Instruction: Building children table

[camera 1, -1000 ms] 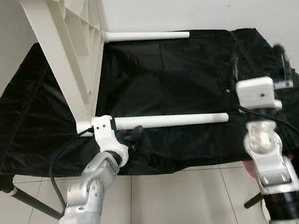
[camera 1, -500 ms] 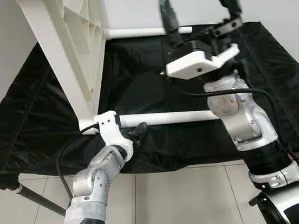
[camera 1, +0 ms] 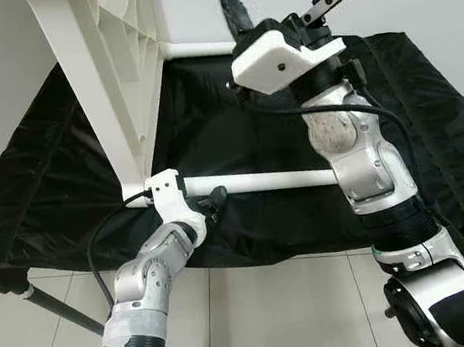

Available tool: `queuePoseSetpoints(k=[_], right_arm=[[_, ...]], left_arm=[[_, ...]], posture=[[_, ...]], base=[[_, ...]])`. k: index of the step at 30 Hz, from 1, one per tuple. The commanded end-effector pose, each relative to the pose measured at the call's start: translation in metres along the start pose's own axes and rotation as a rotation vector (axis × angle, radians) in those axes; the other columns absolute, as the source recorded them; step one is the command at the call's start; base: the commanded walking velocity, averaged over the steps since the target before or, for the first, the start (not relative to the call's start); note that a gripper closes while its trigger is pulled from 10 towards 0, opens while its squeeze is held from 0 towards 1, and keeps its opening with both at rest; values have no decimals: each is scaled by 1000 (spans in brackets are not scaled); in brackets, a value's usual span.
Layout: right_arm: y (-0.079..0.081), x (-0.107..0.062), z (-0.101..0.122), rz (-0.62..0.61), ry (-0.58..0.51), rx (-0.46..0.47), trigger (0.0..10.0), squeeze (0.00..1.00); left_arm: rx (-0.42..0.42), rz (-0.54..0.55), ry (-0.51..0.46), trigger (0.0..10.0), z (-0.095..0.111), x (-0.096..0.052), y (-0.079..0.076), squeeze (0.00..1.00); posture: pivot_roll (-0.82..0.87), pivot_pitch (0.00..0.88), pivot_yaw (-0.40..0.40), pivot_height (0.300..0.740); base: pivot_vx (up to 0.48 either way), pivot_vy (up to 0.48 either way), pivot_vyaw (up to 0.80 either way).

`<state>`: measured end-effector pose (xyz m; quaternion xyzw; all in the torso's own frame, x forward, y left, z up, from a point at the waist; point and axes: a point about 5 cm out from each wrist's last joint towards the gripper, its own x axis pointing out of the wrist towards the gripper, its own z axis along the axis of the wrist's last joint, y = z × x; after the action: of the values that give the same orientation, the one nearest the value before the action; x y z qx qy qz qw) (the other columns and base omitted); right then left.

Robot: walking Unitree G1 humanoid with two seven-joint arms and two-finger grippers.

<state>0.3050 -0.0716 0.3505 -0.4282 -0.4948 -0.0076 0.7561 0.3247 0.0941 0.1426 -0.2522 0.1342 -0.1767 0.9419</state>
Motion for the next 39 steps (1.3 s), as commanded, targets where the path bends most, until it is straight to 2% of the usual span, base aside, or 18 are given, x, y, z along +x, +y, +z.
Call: queuePoseSetpoints(k=[1, 9, 14, 16, 17, 19, 20, 22, 29, 30, 31, 32, 33, 35, 36, 37, 39], right_arm=[[-2, 3, 1, 6, 4, -10, 10000, 0], [-5, 10, -3, 17, 30, -62, 10000, 0], [-10, 35, 4, 7, 17, -127, 10000, 0], [-11, 37, 5, 5, 17, -132, 10000, 0], [-10, 40, 5, 19, 34, -128, 8863, 0], [-9, 42, 5, 30, 45, -124, 8863, 0], [-8, 43, 5, 45, 57, -123, 7333, 0], [-5, 44, 4, 81, 80, -116, 0, 0], [-4, 44, -2, 131, 143, -99, 0, 0], [-5, 42, -5, 122, 176, -57, 0, 0], [-5, 37, -12, 100, 242, 60, 0, 0], [-5, 35, -14, 92, 269, 120, 0, 0], [-5, 35, -14, 92, 269, 120, 0, 0], [-6, 32, -19, 66, 323, 213, 0, 0], [-9, 31, -22, 37, 353, 252, 0, 0], [-23, 27, -31, -43, 409, 323, 0, 0], [-29, 26, -33, -73, 424, 342, 0, 0]], left_arm=[[4, 18, -4, 10000, 0, 0, 3, 0], [7, 18, -4, 10000, 0, 1, 3, 0], [1, 22, -1, 10000, -1, 1, 3, 0], [0, 23, -1, 10000, -1, 1, 3, 0], [-5, 27, -1, 10000, 0, 1, 3, 0], [-8, 29, -1, 10000, 0, 1, 3, 0], [-20, 32, 0, 10000, 0, 1, 2, 0], [-33, 36, 8, 10000, -1, 2, 0, 0], [-72, 59, 50, 10000, -7, 5, -4, 0], [-99, 75, 53, 10000, -8, 6, -4, 0], [-131, 88, 53, 10000, -8, 7, -4, 0], [-137, 88, 52, 10000, -8, 8, -4, 0], [-137, 88, 52, 10000, -8, 8, -4, 0], [-138, 92, 53, 10000, -8, 8, -5, 0], [-122, 97, 59, 10000, -8, 8, -5, 0], [-126, 109, 47, 10000, -6, 8, -5, 0], [-138, 111, 39, 10000, -4, 8, -5, 0]], posture=[[-34, 90, 30, 740], [-44, 93, 30, 740], [-49, 97, 28, 740], [-49, 97, 28, 740], [-49, 98, 25, 740], [-49, 98, 25, 740], [-53, 97, 23, 740], [-52, 98, 20, 740], [-62, 104, 17, 740], [-67, 107, 16, 740], [-67, 107, 16, 740], [-67, 107, 16, 740], [-67, 107, 16, 740], [-76, 113, 20, 740], [-76, 113, 20, 740], [-84, 118, 26, 740], [-84, 118, 26, 740]], base=[[0, 0, 0], [0, 0, 0], [0, 0, 0], [0, 0, 0], [0, 0, 0], [0, 0, 0], [0, 0, 0], [0, 0, 0], [0, 0, 0], [0, 0, 0], [0, 0, 0], [0, 0, 0], [0, 0, 0], [0, 0, 0], [0, 0, 0], [0, 0, 0], [0, 0, 0]])
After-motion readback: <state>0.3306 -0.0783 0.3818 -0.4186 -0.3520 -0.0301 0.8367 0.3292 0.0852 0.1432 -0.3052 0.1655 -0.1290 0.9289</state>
